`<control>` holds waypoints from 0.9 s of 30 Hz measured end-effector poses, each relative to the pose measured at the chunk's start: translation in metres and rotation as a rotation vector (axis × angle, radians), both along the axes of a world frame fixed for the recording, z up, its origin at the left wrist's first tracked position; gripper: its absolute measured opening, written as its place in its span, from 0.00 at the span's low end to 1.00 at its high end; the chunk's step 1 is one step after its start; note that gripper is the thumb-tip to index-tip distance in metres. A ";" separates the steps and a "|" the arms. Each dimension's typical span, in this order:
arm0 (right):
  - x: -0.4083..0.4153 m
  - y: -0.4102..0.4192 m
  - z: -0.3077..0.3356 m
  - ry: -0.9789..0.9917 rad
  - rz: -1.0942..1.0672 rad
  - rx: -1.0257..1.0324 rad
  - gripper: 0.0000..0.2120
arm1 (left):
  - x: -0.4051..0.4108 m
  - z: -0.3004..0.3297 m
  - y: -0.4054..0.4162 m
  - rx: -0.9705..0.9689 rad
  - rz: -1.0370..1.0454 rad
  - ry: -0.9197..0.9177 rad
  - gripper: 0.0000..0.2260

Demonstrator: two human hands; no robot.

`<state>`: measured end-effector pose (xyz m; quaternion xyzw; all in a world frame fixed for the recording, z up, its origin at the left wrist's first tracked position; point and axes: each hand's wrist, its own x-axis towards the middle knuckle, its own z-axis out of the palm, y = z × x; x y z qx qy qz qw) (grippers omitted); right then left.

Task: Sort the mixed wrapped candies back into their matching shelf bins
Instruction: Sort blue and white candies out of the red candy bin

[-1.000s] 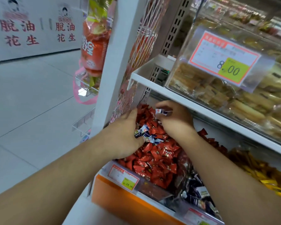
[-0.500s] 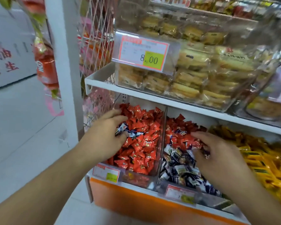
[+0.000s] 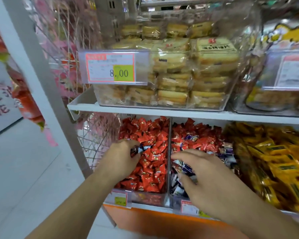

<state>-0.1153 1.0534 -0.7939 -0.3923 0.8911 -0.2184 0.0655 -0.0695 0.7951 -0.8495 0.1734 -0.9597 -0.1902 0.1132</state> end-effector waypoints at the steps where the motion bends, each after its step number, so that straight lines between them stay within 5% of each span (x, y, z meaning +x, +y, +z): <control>1: 0.000 0.000 0.000 0.002 0.001 -0.006 0.23 | -0.001 0.000 0.000 0.022 0.013 0.000 0.17; 17: 0.000 -0.002 -0.001 0.005 -0.049 -0.064 0.16 | 0.020 0.033 0.015 0.115 0.111 0.280 0.05; 23: -0.002 -0.005 -0.001 -0.093 -0.100 -0.265 0.26 | 0.027 0.049 0.056 0.533 -0.062 0.363 0.07; 27: -0.006 -0.002 0.005 -0.090 -0.130 -0.312 0.09 | 0.027 0.055 0.083 0.703 -0.159 0.340 0.07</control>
